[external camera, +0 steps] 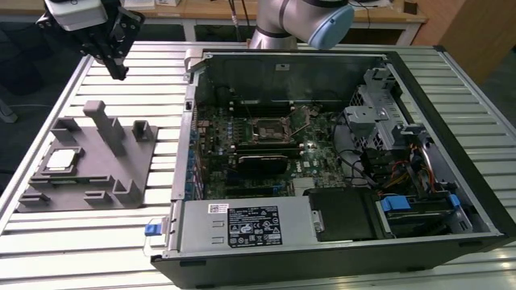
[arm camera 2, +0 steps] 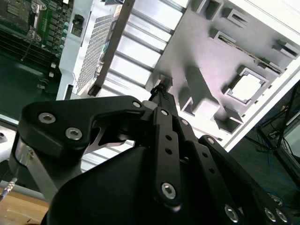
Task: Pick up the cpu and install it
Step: 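Reach for the cpu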
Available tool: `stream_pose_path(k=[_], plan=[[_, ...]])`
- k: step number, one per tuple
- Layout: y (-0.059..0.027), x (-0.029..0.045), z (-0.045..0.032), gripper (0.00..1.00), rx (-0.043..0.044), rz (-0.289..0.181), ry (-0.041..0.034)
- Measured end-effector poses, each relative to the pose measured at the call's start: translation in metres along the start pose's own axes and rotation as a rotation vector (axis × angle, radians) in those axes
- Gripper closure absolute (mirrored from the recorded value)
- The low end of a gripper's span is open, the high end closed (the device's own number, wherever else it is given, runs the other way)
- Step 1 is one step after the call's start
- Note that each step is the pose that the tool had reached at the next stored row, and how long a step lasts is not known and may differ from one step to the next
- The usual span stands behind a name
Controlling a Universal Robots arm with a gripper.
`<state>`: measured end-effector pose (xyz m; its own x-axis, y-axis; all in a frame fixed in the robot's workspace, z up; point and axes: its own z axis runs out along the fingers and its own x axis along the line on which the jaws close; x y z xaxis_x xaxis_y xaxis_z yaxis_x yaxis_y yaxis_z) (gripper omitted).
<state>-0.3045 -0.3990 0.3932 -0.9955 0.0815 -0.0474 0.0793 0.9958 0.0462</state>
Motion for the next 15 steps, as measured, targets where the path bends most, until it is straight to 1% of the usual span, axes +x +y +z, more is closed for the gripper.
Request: stream_pose_path(k=[15], plan=[[-0.0022, 0.0273, -0.0014, 0.89, -0.0004, 0.000, -0.0036]])
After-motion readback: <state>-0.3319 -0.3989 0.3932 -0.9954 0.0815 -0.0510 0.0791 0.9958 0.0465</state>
